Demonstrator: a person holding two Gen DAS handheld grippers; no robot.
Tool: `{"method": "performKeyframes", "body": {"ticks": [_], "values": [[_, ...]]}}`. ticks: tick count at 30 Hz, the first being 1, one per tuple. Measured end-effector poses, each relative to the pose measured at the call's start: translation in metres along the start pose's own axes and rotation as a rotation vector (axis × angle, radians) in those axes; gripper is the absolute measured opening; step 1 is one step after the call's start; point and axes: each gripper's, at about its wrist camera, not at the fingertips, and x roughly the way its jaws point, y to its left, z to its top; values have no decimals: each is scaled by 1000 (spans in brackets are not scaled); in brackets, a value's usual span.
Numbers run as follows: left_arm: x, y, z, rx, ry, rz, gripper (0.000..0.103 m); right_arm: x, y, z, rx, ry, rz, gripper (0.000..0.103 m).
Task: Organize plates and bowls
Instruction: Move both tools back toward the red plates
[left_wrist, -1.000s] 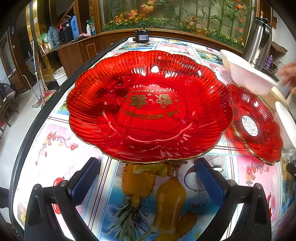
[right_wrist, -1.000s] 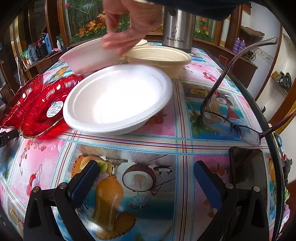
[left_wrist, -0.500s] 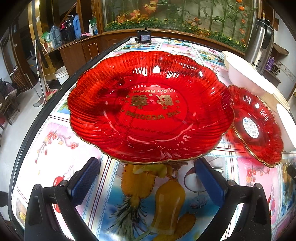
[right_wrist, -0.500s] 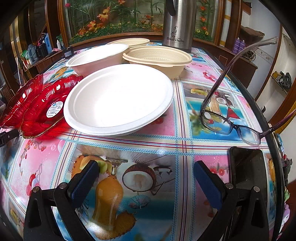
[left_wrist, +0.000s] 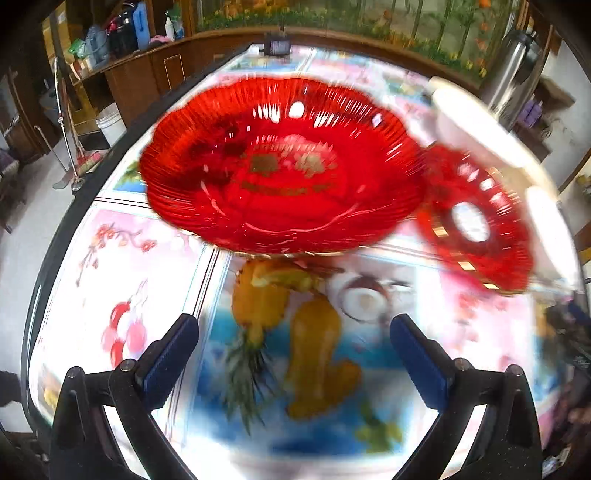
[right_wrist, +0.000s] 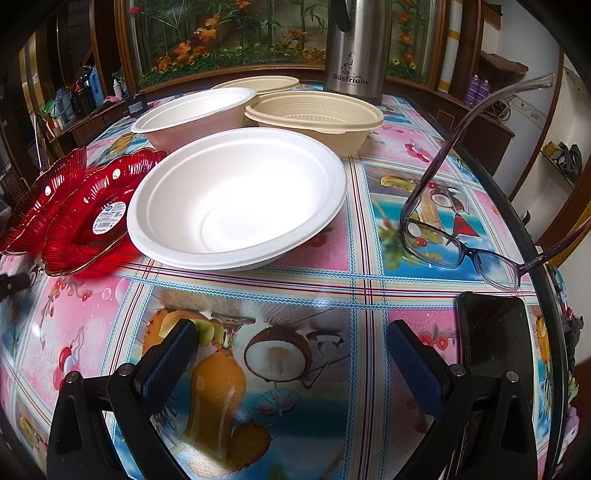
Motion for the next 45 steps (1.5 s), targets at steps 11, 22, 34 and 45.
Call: {"method": "performKeyframes", "body": {"ticks": [11, 22, 34, 45], "values": [[-80, -29, -32, 89, -158, -93, 103, -29, 19, 3, -87, 49, 59, 102], [-104, -53, -30, 62, -215, -147, 103, -87, 59, 12, -356, -79, 296, 102], [-117, -28, -53, -125, -147, -77, 103, -77, 66, 29, -397, -5, 604, 77], [-113, 12, -20, -31, -189, -158, 100, -93, 87, 42, -311, 24, 547, 67]]}}
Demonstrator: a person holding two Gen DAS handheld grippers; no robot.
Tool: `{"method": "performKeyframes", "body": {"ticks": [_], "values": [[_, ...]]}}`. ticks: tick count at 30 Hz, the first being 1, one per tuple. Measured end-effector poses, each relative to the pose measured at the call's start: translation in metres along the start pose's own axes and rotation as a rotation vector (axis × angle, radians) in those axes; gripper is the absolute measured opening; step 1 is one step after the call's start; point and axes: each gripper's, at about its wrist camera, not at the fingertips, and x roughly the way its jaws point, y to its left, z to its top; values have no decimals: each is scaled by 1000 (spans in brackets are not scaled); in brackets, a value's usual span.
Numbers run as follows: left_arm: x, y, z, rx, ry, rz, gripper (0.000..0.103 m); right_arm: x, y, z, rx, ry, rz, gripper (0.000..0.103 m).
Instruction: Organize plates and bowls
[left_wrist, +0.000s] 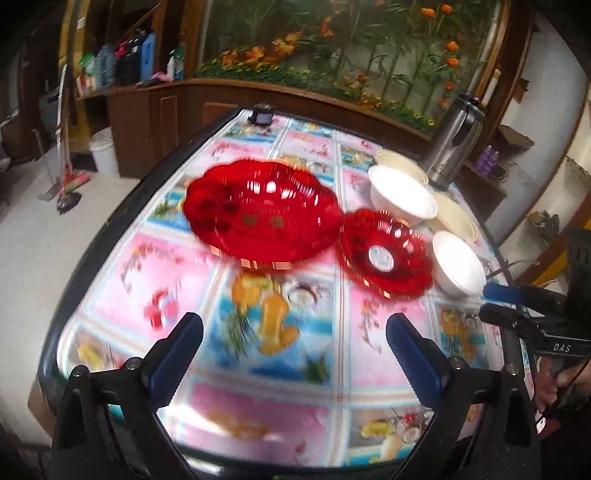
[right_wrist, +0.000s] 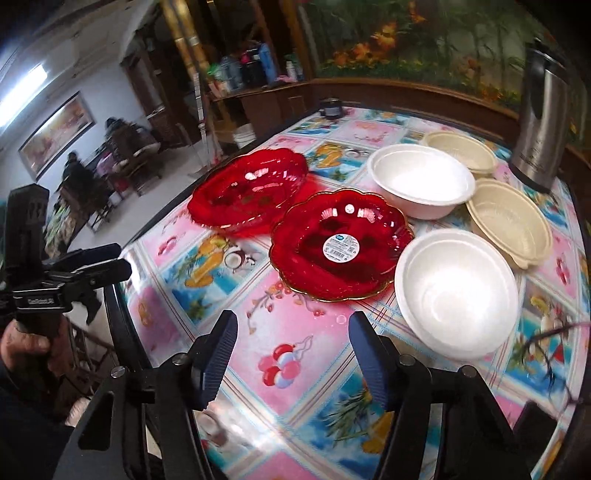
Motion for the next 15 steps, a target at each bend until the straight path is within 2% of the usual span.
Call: {"method": "performKeyframes", "body": {"ticks": [2, 5, 10, 12, 15], "values": [[1, 8, 8, 18, -15, -14, 100, -3, 3, 5, 22, 4, -31, 67], [8, 20, 21, 39, -13, -35, 100, -9, 3, 18, 89, 3, -28, 67], [20, 31, 43, 27, 11, -99, 100, -24, 0, 37, 207, -25, -12, 67], [26, 32, 53, 22, 21, -146, 100, -30, 0, 40, 233, -34, -24, 67], [36, 35, 65, 1, 44, -160, 99, -32, 1, 47, 243, -21, -34, 67]]}}
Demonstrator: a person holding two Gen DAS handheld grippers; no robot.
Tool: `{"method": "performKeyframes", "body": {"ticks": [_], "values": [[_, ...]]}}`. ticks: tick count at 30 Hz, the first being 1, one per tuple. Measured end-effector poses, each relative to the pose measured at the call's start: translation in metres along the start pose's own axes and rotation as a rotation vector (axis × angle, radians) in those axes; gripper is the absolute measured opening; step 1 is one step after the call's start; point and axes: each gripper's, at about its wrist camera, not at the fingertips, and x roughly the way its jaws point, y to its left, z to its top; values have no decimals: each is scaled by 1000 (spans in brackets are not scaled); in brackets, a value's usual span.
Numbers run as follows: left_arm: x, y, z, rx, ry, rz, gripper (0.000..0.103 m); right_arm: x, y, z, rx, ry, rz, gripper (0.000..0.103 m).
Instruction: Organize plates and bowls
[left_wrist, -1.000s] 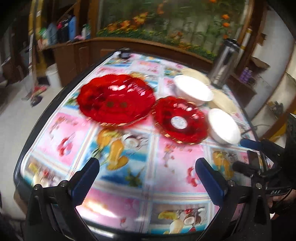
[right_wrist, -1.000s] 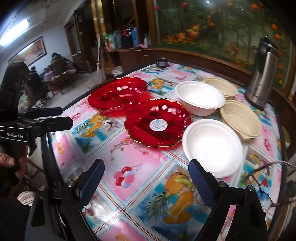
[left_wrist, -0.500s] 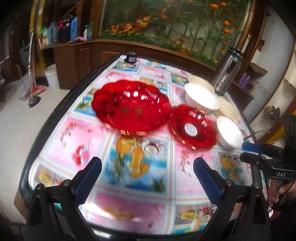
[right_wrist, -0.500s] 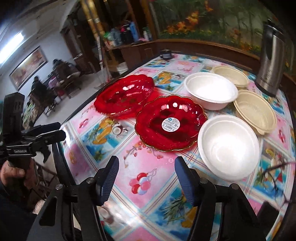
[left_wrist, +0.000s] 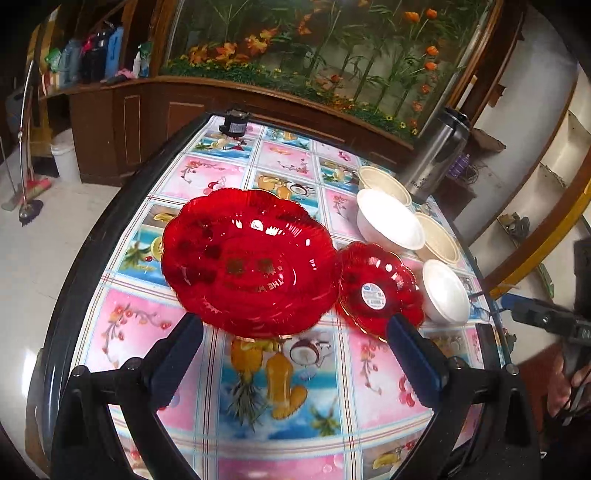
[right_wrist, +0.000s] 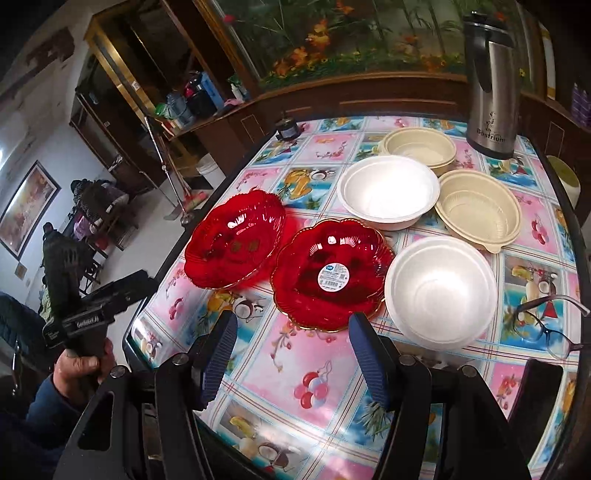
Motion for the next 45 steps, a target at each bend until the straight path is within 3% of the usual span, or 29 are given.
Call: {"method": "performKeyframes", "body": {"ticks": [5, 12, 14, 17, 19, 21, 27, 29, 34, 35, 37, 39, 40, 45], "values": [[-1, 15, 7, -74, 10, -3, 99, 2, 3, 11, -3, 6, 1, 67], [-13, 55, 5, -178, 55, 93, 100, 45, -1, 47, -25, 75, 96, 67], [-11, 64, 8, -202, 77, 104, 100, 59, -1, 57, -31, 84, 112, 58], [-6, 72, 16, -204, 92, 125, 97, 85, -6, 75, 5, 111, 148, 55], [2, 80, 21, -228, 94, 128, 83, 103, -7, 85, 16, 133, 147, 53], [14, 88, 26, -260, 105, 113, 77, 118, -8, 95, 32, 149, 164, 49], [41, 106, 44, -291, 130, 125, 77, 165, -4, 116, 59, 192, 172, 46], [49, 115, 47, -312, 138, 121, 77, 185, -5, 121, 72, 214, 169, 33], [66, 131, 52, -342, 152, 124, 77, 214, -5, 129, 103, 229, 155, 31], [71, 133, 52, -341, 161, 130, 75, 217, -4, 129, 104, 232, 156, 26], [85, 138, 50, -357, 192, 119, 51, 228, -4, 130, 103, 251, 136, 24], [94, 138, 49, -353, 206, 109, 37, 236, -4, 130, 104, 261, 116, 22], [96, 137, 49, -346, 209, 110, 31, 239, -5, 128, 104, 266, 125, 16], [110, 129, 47, -300, 232, 132, 13, 247, 0, 124, 88, 268, 90, 8]]}}
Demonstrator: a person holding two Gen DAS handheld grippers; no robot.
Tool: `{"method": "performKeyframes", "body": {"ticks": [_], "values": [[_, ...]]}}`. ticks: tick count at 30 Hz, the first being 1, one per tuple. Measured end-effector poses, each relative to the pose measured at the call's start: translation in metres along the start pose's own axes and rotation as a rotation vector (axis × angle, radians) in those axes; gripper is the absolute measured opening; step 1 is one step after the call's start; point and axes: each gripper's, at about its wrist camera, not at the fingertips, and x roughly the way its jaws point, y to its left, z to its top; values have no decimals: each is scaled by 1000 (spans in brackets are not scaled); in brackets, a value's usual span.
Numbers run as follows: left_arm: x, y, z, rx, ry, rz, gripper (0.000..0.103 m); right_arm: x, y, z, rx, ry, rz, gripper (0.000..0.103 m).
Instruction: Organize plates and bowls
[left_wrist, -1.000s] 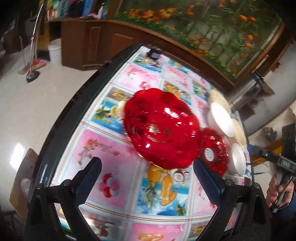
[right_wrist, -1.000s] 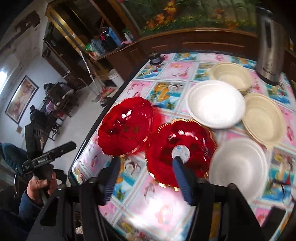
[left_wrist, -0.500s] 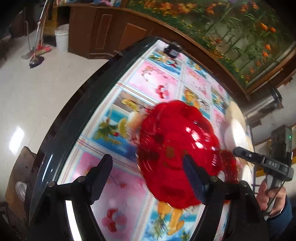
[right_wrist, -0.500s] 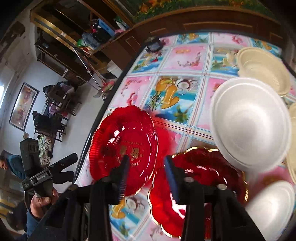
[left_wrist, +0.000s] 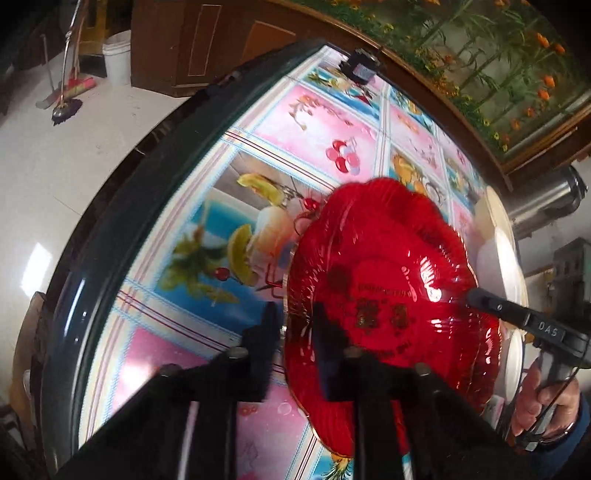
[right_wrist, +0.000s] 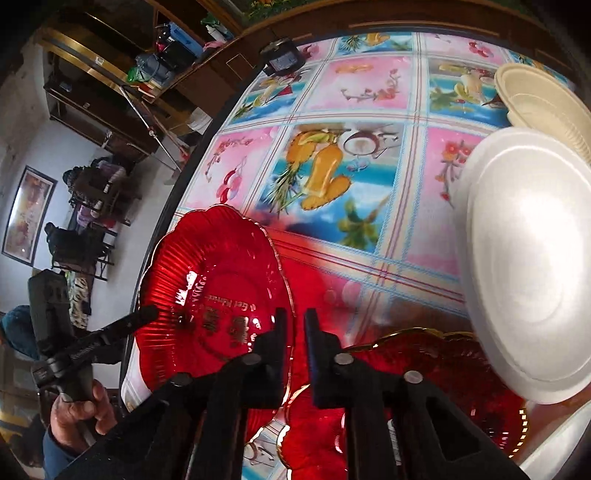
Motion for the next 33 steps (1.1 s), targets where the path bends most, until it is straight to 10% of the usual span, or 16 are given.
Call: {"method": "performKeyframes", "body": {"ticks": [33], "values": [[-82, 56, -131, -39, -64, 125, 14, 6, 73, -108, -74, 100, 87, 7]]}}
